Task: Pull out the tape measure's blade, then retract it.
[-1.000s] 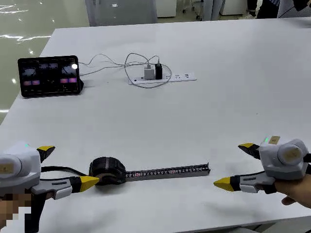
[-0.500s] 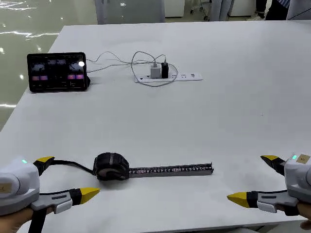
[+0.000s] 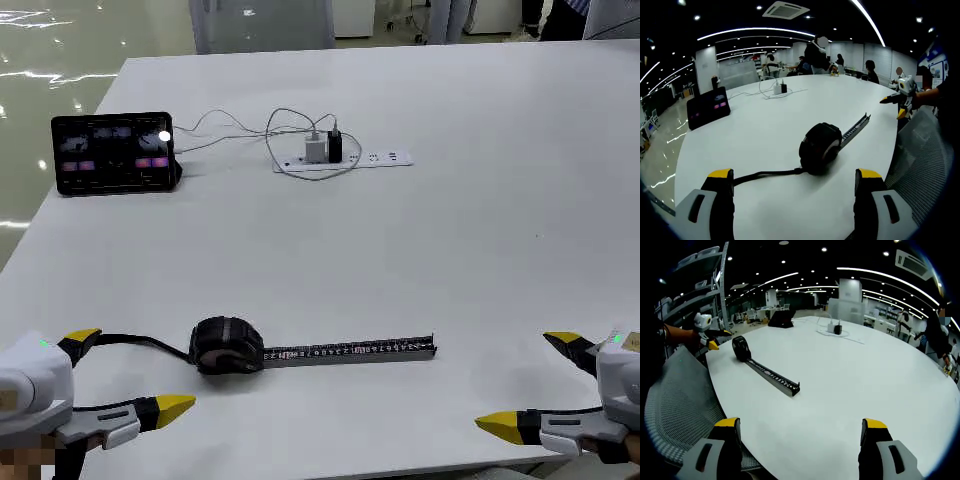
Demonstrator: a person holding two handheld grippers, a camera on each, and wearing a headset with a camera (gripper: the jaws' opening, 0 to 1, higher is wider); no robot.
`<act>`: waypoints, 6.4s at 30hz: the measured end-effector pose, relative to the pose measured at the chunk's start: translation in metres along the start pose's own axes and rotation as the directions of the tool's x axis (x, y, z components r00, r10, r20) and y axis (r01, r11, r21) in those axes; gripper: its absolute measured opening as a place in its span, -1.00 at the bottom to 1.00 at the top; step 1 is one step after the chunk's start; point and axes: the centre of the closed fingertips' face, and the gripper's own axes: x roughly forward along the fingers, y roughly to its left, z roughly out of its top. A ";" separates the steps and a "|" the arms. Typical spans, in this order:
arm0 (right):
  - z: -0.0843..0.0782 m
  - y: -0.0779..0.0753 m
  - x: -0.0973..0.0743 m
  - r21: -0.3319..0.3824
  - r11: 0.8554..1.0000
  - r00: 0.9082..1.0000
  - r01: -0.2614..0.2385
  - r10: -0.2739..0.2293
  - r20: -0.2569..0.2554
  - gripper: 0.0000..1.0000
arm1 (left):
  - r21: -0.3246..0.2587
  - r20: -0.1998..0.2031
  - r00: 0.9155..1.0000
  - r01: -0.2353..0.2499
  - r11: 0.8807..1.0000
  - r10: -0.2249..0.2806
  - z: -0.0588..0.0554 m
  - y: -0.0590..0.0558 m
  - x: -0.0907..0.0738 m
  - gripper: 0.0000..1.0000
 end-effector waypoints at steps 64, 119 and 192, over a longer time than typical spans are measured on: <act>0.040 -0.003 0.017 -0.349 0.923 0.978 -0.165 0.107 -0.177 0.98 | -0.218 0.082 0.963 -0.234 0.947 0.256 0.046 -0.044 0.070 0.98; 0.023 0.007 0.093 -0.459 0.702 0.801 -0.545 0.274 -0.532 -0.37 | -0.146 0.040 0.955 -0.285 0.947 0.294 0.018 -0.038 0.089 0.98; 0.015 0.019 0.107 -0.402 0.740 0.744 -0.540 0.195 -0.639 -0.80 | -0.251 -0.010 0.952 -0.299 0.920 0.307 0.018 -0.036 0.084 0.19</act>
